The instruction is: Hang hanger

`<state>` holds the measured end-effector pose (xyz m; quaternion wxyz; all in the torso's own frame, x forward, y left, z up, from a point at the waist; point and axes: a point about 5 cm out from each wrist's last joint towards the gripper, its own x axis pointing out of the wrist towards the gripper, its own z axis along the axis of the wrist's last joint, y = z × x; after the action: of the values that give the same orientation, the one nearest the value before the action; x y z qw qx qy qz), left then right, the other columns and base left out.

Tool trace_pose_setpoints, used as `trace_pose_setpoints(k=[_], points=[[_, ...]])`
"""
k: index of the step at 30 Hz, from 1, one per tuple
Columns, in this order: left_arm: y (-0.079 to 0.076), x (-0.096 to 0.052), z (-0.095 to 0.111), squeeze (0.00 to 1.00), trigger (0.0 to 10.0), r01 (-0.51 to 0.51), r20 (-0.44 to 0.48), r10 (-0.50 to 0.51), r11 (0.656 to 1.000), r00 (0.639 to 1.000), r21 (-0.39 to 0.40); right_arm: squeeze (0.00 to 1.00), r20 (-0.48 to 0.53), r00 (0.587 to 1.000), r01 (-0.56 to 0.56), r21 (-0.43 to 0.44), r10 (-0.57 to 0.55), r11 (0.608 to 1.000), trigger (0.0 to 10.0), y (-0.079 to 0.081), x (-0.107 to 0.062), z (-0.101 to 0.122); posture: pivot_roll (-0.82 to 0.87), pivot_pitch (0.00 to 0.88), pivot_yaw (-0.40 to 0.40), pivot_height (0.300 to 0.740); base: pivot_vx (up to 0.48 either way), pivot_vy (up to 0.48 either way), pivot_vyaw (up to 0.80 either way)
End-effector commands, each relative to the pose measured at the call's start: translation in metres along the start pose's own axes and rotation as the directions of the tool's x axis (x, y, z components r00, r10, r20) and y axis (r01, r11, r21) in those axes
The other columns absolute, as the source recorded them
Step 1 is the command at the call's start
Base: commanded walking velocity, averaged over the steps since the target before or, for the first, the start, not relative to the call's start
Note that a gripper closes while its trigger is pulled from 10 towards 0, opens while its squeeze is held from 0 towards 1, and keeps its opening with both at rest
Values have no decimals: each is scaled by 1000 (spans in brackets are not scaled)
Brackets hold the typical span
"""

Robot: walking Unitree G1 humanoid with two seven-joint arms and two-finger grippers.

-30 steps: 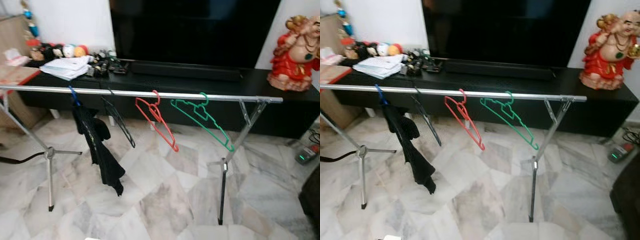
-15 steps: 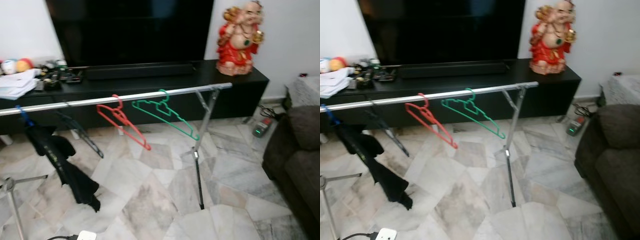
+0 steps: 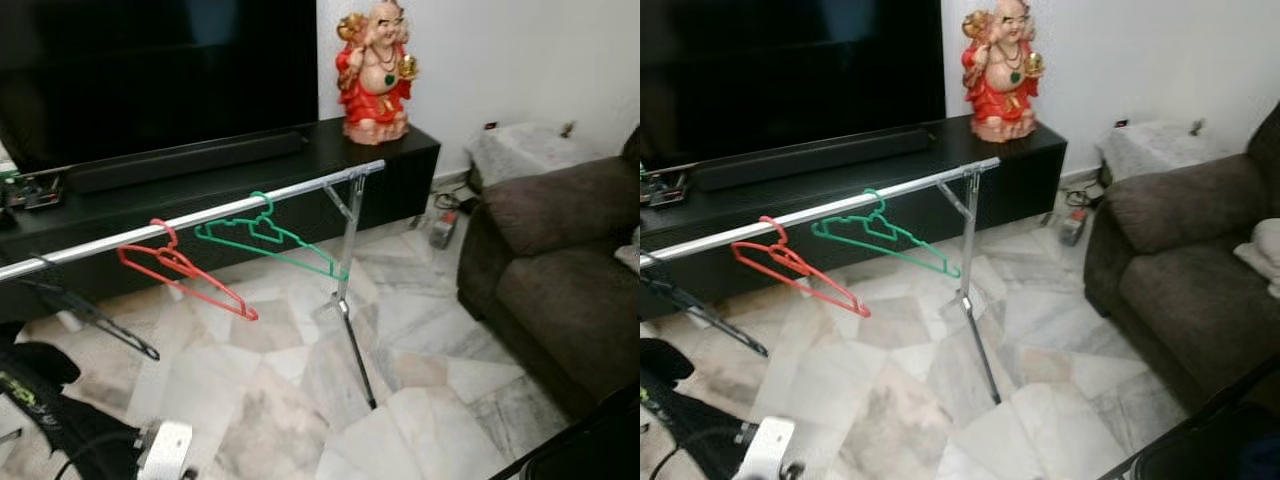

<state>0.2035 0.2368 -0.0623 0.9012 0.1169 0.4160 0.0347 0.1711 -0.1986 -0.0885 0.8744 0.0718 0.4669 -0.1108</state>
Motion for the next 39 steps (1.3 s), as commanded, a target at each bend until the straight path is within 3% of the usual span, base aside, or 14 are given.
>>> trace_pose_setpoints(k=[1, 8, 12, 39], points=[[0, 0, -3, 0, 10000, -2, -21, 2, 1000, 1000, -1, 0, -21, 1000, -10, 9, 10, 1000, 10000, 5, -1, -6, 2, 0, 100, 740, 0, 0, -800], [12, -1, -5, 0, 10000, -45, -25, 43, 998, 999, -50, 0, -13, 1000, -5, 34, 6, 999, 10000, 9, 0, -3, -21, 0, 118, 740, 0, 0, -800], [10, -3, -13, 0, 10000, -32, -47, 30, 999, 998, -35, 0, -9, 1000, 5, 52, -5, 999, 10000, 10, 0, -1, -37, 0, 121, 740, 0, 0, -800], [-6, -1, -9, 0, 10000, 0, -46, -2, 999, 999, -43, 0, -3, 1000, 10, 31, -10, 999, 10000, 4, 1, 4, -34, 20, 95, 740, 0, 0, -800]])
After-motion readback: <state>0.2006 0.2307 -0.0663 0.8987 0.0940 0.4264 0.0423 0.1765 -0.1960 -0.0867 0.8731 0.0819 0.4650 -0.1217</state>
